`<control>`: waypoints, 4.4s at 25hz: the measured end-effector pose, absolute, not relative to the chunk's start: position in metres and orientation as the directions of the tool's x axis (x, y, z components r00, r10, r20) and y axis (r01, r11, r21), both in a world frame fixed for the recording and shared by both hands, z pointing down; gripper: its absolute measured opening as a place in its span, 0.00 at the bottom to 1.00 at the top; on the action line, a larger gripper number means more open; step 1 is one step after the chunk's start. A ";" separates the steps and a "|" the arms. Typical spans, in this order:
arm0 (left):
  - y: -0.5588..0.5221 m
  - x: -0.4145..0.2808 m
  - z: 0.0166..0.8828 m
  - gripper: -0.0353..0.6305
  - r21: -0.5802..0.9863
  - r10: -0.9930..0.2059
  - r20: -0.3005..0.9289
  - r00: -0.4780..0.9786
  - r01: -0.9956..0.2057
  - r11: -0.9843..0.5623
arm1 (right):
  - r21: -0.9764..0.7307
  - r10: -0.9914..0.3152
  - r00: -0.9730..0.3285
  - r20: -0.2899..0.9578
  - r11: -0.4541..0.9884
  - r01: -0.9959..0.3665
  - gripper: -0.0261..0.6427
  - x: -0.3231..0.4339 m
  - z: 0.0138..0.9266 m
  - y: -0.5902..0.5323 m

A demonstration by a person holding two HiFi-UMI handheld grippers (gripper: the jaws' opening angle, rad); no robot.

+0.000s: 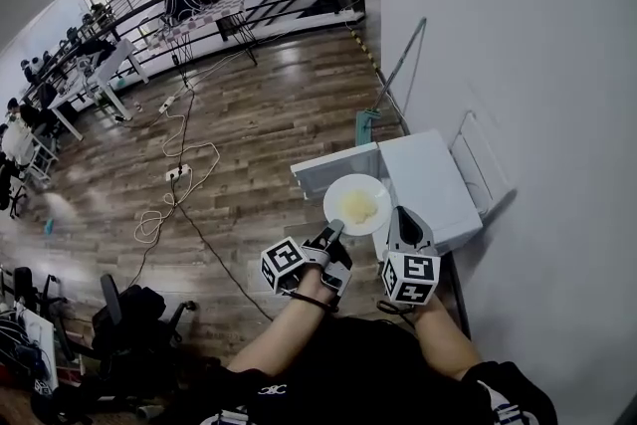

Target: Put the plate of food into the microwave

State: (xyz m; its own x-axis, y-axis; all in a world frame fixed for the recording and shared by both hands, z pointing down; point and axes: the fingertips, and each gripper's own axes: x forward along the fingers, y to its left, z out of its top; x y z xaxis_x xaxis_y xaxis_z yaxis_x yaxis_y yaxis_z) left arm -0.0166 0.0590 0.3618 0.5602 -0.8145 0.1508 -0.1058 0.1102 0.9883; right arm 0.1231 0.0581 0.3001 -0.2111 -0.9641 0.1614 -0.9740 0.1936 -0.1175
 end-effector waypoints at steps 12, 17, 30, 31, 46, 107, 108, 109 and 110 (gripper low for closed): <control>-0.055 -0.082 0.376 0.08 0.991 -0.770 0.137 0.624 -0.097 0.097 | -0.092 -0.974 -0.128 0.189 0.112 -0.989 0.05 0.054 0.314 -0.040; -0.098 -0.107 0.384 0.08 0.989 -0.742 0.150 0.653 -0.091 0.120 | -0.074 -0.972 -0.082 0.218 0.067 -0.995 0.05 0.029 0.320 -0.078; -0.179 -0.110 0.389 0.07 0.986 -0.563 0.164 0.810 -0.129 0.102 | -0.118 -0.953 0.162 0.256 -0.197 -0.973 0.05 0.030 0.324 -0.136; -0.180 -0.110 0.393 0.08 0.985 -0.546 0.172 0.820 -0.135 0.108 | -0.121 -0.948 0.182 0.261 -0.220 -0.968 0.05 0.030 0.326 -0.134; -0.139 -0.039 0.466 0.08 0.966 -0.331 0.249 0.910 -0.212 0.146 | -0.088 -0.850 0.322 0.417 -0.390 -0.916 0.05 0.090 0.396 -0.066; -0.207 0.221 0.814 0.09 0.808 -0.126 0.428 0.895 -0.441 -0.390 | -0.075 -0.667 0.188 0.721 -0.344 -0.936 0.05 0.129 0.727 -0.065; -0.208 0.220 0.814 0.11 0.757 -0.143 0.462 0.875 -0.473 -0.450 | -0.077 -0.668 0.186 0.721 -0.343 -0.936 0.05 0.128 0.727 -0.065; -0.210 0.219 0.815 0.13 0.699 -0.162 0.493 0.855 -0.499 -0.512 | -0.078 -0.667 0.183 0.722 -0.342 -0.937 0.05 0.128 0.728 -0.066; -0.212 0.219 0.815 0.14 0.633 -0.184 0.519 0.835 -0.520 -0.573 | -0.079 -0.666 0.181 0.723 -0.340 -0.937 0.05 0.128 0.728 -0.066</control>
State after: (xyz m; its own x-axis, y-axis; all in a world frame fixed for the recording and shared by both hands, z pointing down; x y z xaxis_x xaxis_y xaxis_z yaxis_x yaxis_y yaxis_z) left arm 0.2187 -0.2119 0.8150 0.8349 -0.1835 0.5189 -0.5197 -0.5732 0.6335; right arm 0.1276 -0.0655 0.7283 0.1809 -0.6664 0.7233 -0.9370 -0.3402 -0.0792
